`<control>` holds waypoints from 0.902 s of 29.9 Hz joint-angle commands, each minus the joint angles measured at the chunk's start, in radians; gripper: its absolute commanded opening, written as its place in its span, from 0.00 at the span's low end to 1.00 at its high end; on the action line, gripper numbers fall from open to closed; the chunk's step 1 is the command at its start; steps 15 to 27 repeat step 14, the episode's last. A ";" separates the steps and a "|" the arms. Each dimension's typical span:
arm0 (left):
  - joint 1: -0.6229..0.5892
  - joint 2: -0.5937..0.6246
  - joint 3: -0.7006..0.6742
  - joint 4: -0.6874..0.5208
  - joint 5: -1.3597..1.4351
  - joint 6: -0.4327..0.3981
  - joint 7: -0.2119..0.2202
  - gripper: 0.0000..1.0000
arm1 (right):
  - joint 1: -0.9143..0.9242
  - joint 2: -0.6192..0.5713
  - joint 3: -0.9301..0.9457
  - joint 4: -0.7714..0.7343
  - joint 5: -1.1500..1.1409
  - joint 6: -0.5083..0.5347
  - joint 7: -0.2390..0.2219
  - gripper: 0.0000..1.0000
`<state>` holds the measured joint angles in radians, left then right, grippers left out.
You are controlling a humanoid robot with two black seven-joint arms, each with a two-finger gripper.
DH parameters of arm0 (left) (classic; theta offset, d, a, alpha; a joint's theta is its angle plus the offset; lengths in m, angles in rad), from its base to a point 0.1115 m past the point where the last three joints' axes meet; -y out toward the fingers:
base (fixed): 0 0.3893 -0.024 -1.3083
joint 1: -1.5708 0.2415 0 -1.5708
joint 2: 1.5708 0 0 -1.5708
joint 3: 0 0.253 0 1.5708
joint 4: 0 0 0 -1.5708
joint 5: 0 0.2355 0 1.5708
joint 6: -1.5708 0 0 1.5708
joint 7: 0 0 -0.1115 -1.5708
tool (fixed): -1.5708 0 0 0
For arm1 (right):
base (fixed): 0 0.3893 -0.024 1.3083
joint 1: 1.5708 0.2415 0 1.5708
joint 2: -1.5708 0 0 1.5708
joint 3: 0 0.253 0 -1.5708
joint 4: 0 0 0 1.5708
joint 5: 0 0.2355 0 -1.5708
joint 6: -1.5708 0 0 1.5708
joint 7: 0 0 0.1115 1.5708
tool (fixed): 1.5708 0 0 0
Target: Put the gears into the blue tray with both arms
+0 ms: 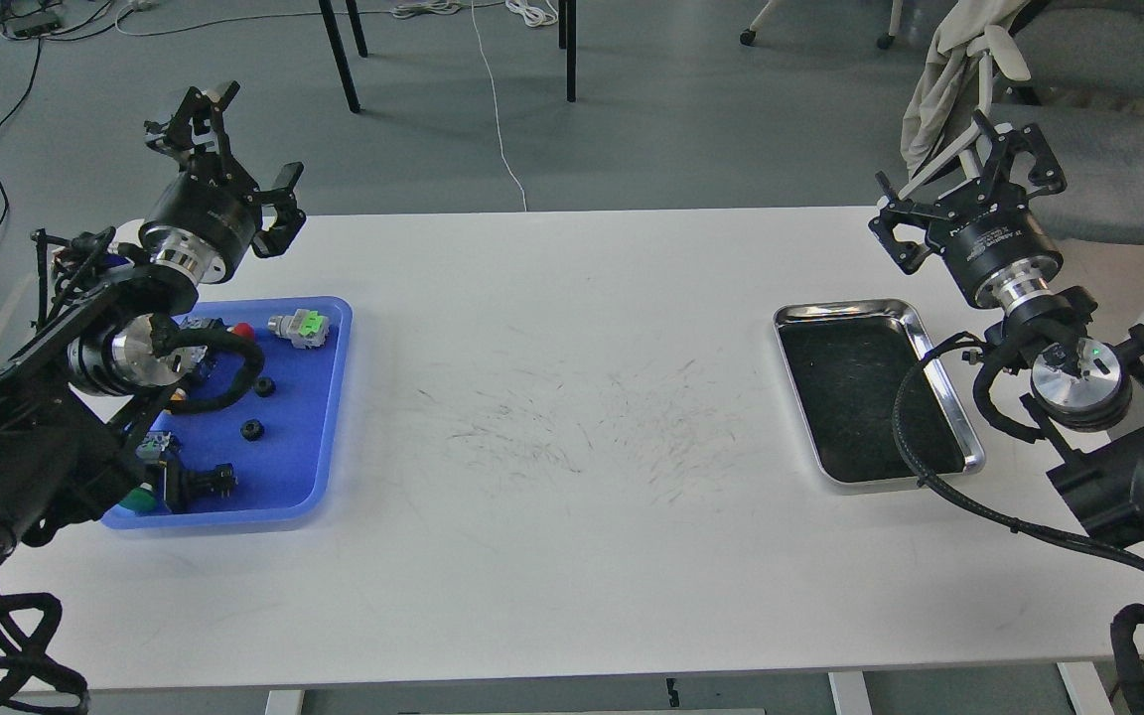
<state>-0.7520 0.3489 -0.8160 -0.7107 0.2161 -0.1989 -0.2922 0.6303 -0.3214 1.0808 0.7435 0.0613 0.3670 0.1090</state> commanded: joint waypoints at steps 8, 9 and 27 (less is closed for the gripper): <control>-0.090 -0.113 0.001 0.212 -0.061 -0.014 -0.012 0.98 | -0.006 0.002 -0.009 0.010 0.000 0.003 0.000 0.99; -0.090 -0.113 0.001 0.215 -0.070 -0.020 -0.012 0.98 | -0.006 0.002 -0.007 0.010 0.000 0.003 0.000 0.99; -0.087 -0.107 0.001 0.218 -0.086 -0.027 -0.013 0.98 | -0.004 0.004 -0.009 0.010 0.000 0.004 0.000 0.99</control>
